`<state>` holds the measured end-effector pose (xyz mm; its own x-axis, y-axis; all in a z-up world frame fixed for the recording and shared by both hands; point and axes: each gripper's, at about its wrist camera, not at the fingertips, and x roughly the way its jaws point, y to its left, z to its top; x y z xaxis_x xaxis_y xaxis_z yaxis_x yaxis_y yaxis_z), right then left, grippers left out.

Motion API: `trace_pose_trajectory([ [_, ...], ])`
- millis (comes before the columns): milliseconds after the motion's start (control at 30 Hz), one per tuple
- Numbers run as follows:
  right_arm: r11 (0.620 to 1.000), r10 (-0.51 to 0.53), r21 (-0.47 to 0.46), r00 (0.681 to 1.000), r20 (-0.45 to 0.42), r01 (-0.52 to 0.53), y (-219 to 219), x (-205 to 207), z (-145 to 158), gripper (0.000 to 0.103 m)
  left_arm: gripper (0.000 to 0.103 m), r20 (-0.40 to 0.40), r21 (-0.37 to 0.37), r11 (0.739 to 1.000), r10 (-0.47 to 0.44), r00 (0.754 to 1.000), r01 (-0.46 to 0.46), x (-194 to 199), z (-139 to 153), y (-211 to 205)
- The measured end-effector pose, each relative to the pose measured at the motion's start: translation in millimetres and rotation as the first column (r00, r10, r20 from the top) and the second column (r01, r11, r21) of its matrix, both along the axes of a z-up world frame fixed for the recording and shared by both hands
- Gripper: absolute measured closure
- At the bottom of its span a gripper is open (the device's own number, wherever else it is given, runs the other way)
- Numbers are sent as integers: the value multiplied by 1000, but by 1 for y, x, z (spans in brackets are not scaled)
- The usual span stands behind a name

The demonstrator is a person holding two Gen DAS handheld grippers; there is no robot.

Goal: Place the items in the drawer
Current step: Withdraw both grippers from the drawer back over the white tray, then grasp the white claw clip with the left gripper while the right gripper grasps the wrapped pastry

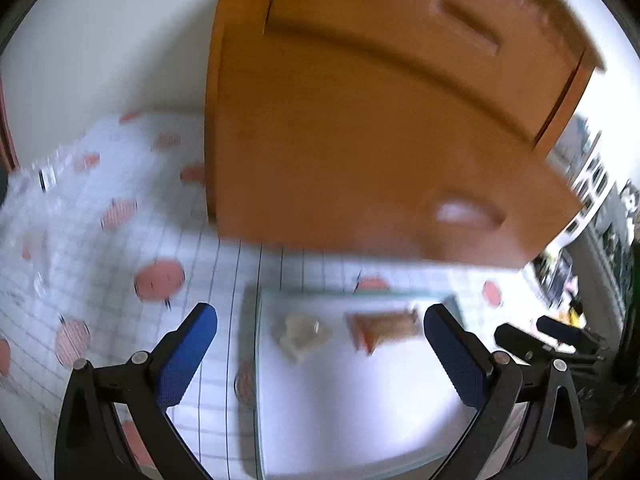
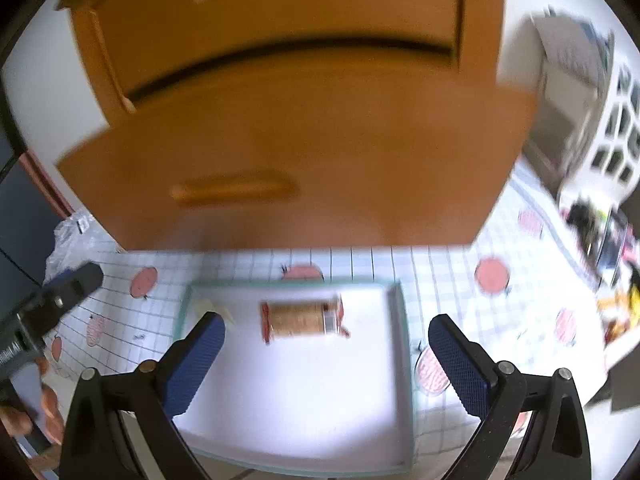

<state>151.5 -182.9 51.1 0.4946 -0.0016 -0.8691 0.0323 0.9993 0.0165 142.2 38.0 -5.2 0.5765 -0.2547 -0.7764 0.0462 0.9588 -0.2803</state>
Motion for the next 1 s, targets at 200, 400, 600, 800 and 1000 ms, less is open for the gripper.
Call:
trace_pose_trajectory([
  [200,1000,-10,6,993,-120,11,-6,-3,-58,0,1,-106,18,999,-30,994,32,-4,-53,-12],
  [400,1000,-19,21,984,-178,23,-12,-3,-87,0,7,-110,54,996,-70,992,76,4,-72,-21],
  [600,999,36,-11,981,-188,-39,-5,11,-100,0,12,-141,93,989,-97,985,111,26,-91,-31],
  [800,989,132,-45,972,-196,-143,6,28,-119,0,22,-164,113,982,-134,977,153,41,-103,-39],
  [1000,946,275,-118,940,-200,-302,20,44,-129,4,24,-189,100,981,-148,971,169,50,-112,-42],
])
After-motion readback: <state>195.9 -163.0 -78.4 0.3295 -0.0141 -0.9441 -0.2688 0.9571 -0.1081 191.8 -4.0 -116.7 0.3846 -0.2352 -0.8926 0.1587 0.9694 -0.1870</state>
